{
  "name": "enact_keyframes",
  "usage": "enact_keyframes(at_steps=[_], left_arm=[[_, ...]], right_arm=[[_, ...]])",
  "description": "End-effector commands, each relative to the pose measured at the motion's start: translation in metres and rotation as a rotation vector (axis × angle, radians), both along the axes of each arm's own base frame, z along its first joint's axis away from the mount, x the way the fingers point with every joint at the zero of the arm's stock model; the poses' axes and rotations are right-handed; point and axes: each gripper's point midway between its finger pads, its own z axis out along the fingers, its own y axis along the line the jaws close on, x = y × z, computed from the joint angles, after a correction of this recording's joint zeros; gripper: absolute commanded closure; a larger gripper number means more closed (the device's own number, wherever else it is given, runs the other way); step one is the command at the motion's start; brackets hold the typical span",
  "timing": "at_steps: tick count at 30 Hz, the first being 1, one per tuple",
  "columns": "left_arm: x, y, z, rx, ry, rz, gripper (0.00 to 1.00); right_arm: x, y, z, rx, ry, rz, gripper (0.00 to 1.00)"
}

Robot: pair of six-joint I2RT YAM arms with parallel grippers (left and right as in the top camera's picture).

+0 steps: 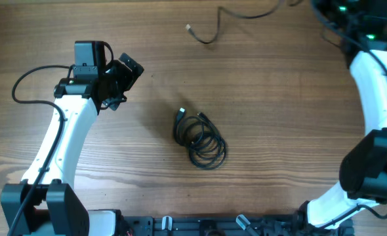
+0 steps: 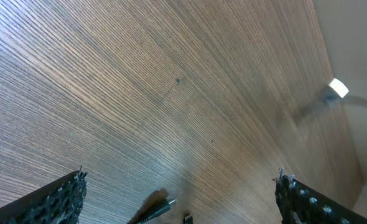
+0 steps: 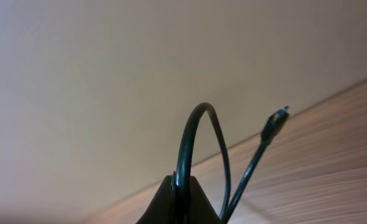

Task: Untangle cables
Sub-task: 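Carry the separated cable to the upper right corner with the right gripper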

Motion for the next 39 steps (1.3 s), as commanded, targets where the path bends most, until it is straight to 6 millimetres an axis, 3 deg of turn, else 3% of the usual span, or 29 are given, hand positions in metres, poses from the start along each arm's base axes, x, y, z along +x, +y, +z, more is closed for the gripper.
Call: enact_keyframes(at_steps=[1,3,5,6,8,9,13,20,25,30,32,37,39], left_arm=[[0.002,-0.001,0.012,0.006,-0.034,-0.008,0.0],[0.002,-0.001,0.012,0.006,-0.034,-0.008,0.0],[0.002,-0.001,0.012,0.006,-0.033,-0.008,0.0],[0.002,-0.001,0.012,0.006,-0.032,-0.008,0.0],[0.001,-0.001,0.011,0.006,-0.027,-0.008,0.0],[0.001,-0.001,0.011,0.006,-0.026,-0.008,0.0],[0.001,-0.001,0.011,0.006,-0.027,-0.008,0.0],[0.0,-0.001,0.011,0.006,-0.024,-0.008,0.0],[-0.001,-0.001,0.01,0.006,-0.02,-0.009,0.0],[-0.002,-0.001,0.009,0.007,-0.013,-0.008,0.0],[-0.002,-0.001,0.009,0.007,-0.012,-0.008,0.0],[-0.002,0.0,0.009,0.007,-0.012,-0.008,0.0],[-0.002,0.0,0.009,0.007,-0.012,-0.008,0.0]], right_arm=[[0.007,-0.078,-0.022,-0.146,0.034,-0.225,0.96],[0.013,-0.114,-0.06,-0.199,0.086,-0.292,0.95],[0.011,-0.157,-0.1,-0.249,0.158,-0.401,0.58],[0.003,-0.175,-0.111,-0.266,0.203,-0.465,0.6],[-0.017,-0.204,-0.124,-0.302,0.285,-0.579,0.17],[-0.025,-0.214,-0.127,-0.336,0.314,-0.6,0.01],[-0.051,-0.234,-0.132,-0.427,0.45,-0.64,0.01],[-0.056,-0.193,-0.14,-0.298,0.509,-0.453,0.0],[-0.102,-0.172,-0.156,-0.181,0.714,-0.461,0.0],[-0.154,-0.175,-0.203,-0.239,0.945,-0.518,0.0],[-0.165,-0.175,-0.216,-0.243,0.981,-0.524,0.01],[-0.164,-0.178,-0.241,-0.258,0.94,-0.532,0.05],[-0.158,-0.18,-0.248,-0.288,0.911,-0.516,0.13]])
